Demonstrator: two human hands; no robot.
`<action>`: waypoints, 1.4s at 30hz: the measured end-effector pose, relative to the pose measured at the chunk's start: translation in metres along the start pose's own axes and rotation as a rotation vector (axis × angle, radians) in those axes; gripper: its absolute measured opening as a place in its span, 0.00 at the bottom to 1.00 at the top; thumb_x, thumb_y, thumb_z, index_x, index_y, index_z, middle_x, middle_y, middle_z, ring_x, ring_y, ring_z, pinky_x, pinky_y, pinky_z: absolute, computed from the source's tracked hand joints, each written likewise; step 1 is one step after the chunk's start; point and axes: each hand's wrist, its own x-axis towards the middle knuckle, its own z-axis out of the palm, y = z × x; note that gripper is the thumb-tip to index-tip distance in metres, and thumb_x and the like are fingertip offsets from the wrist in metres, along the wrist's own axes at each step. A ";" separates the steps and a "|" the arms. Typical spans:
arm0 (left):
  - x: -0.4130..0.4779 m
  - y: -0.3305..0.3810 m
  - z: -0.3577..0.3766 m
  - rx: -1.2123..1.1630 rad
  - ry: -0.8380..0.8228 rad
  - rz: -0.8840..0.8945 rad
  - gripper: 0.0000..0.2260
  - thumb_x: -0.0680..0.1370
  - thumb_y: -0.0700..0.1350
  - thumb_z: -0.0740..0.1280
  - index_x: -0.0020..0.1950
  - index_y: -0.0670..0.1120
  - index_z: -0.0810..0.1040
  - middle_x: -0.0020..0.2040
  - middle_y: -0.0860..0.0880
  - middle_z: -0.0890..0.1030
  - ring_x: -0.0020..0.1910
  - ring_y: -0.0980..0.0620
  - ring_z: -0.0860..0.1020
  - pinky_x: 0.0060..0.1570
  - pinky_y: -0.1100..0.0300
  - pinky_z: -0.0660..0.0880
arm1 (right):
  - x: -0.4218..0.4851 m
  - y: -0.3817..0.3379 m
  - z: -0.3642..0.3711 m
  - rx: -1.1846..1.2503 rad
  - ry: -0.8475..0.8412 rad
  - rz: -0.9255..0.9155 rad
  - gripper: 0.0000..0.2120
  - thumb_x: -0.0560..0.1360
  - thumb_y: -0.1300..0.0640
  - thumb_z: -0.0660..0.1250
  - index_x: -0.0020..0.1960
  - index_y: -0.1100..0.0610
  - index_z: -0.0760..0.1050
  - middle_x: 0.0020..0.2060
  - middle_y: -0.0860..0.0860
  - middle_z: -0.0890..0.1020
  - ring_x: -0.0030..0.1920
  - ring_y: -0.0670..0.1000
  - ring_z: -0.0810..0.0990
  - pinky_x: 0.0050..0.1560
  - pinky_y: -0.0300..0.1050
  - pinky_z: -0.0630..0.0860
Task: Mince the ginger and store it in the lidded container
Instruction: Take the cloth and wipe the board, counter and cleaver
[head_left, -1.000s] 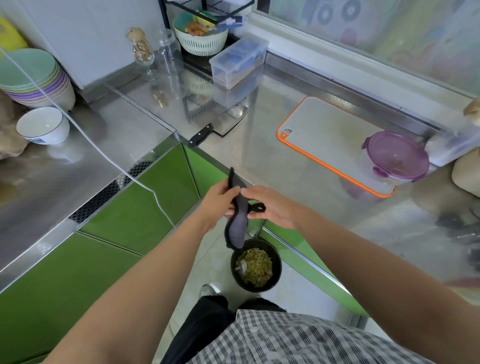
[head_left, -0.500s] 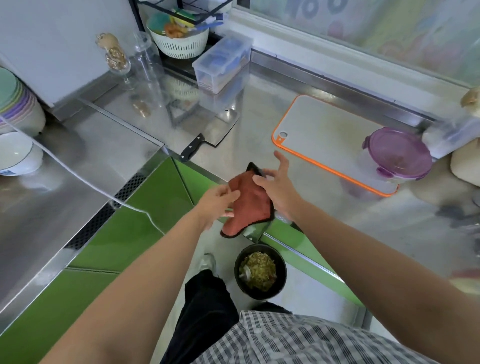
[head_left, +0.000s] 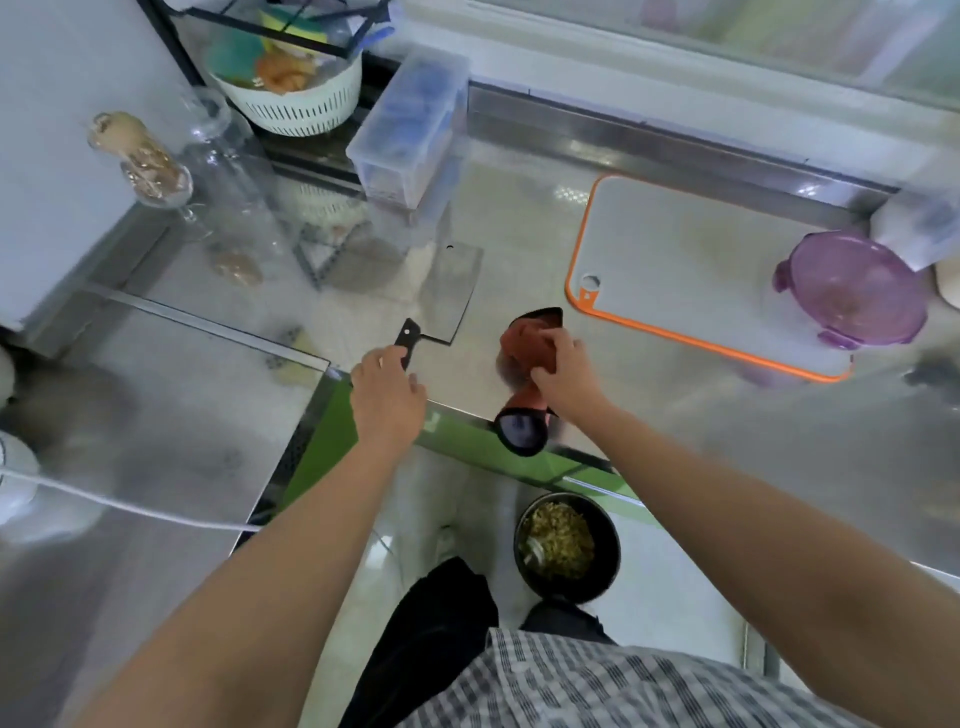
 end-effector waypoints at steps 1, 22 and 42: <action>0.008 -0.004 0.001 0.019 -0.025 0.006 0.17 0.78 0.42 0.62 0.67 0.41 0.69 0.64 0.39 0.71 0.62 0.39 0.69 0.59 0.46 0.69 | 0.003 0.001 0.004 -0.104 -0.071 0.016 0.23 0.73 0.64 0.63 0.67 0.58 0.67 0.60 0.61 0.70 0.57 0.62 0.73 0.58 0.49 0.69; 0.051 -0.026 -0.003 -0.182 -0.116 -0.216 0.13 0.78 0.42 0.62 0.58 0.35 0.71 0.53 0.37 0.75 0.49 0.38 0.75 0.44 0.51 0.69 | 0.060 -0.024 0.028 -0.230 0.073 0.165 0.25 0.80 0.59 0.55 0.75 0.60 0.55 0.75 0.57 0.51 0.68 0.64 0.59 0.70 0.51 0.57; 0.049 -0.022 -0.001 -0.259 -0.181 -0.274 0.14 0.79 0.43 0.63 0.59 0.34 0.69 0.57 0.36 0.74 0.53 0.37 0.75 0.48 0.50 0.72 | 0.027 0.011 0.047 -0.113 -0.113 -0.365 0.25 0.66 0.70 0.51 0.49 0.57 0.84 0.56 0.55 0.80 0.56 0.61 0.69 0.61 0.51 0.63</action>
